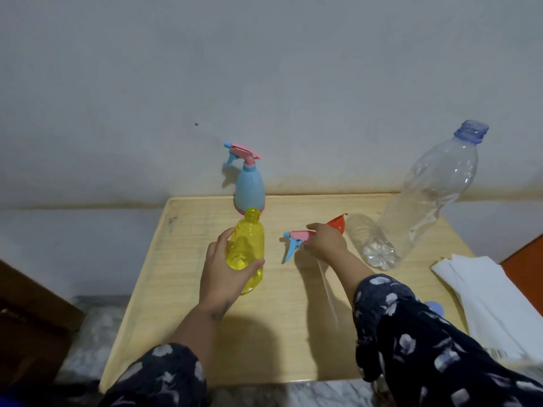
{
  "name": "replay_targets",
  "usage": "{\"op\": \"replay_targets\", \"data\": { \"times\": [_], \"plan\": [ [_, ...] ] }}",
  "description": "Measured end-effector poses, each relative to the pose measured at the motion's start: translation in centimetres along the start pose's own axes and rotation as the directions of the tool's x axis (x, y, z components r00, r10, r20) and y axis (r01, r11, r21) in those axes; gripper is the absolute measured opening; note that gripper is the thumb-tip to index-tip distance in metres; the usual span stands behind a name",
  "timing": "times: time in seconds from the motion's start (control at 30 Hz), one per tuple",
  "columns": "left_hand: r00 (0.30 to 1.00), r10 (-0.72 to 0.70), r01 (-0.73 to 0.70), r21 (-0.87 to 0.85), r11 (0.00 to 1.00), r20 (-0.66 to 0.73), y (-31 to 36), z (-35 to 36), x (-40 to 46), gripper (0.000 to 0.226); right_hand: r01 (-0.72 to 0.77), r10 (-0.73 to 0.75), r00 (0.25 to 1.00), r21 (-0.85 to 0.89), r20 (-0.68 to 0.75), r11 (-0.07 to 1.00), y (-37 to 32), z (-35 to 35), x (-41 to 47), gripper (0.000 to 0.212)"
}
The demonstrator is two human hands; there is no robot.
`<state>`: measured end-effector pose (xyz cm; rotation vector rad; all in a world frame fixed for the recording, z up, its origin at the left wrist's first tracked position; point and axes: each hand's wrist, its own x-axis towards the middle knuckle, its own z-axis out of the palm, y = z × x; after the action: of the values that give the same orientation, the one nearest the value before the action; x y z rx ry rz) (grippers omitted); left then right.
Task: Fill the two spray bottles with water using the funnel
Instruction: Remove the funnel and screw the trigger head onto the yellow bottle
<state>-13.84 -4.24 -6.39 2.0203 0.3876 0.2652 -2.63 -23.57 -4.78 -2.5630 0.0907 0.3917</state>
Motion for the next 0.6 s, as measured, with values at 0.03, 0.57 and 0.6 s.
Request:
{"op": "replay_targets", "data": {
  "times": [0.03, 0.57, 0.6],
  "plan": [
    [1.0, 0.0, 0.0, 0.005, 1.0, 0.003, 0.0, -0.2, -0.1, 0.08, 0.026, -0.025, 1.0, 0.06, -0.019, 0.998, -0.5, -0.4, -0.1, 0.047],
    [0.985, -0.031, 0.016, 0.087, 0.996, 0.169, 0.4, -1.1, -2.1, 0.082, 0.494, -0.114, 0.803, 0.545, -0.586, 0.677, -12.1, -12.0, -6.0, 0.044],
    [0.984, -0.03, 0.015, 0.084, 0.996, 0.175, 0.4, -1.0, -2.1, 0.082, 0.502, -0.11, 0.792, 0.54, -0.6, 0.676, -12.3, -12.1, -6.1, 0.044]
  ]
}}
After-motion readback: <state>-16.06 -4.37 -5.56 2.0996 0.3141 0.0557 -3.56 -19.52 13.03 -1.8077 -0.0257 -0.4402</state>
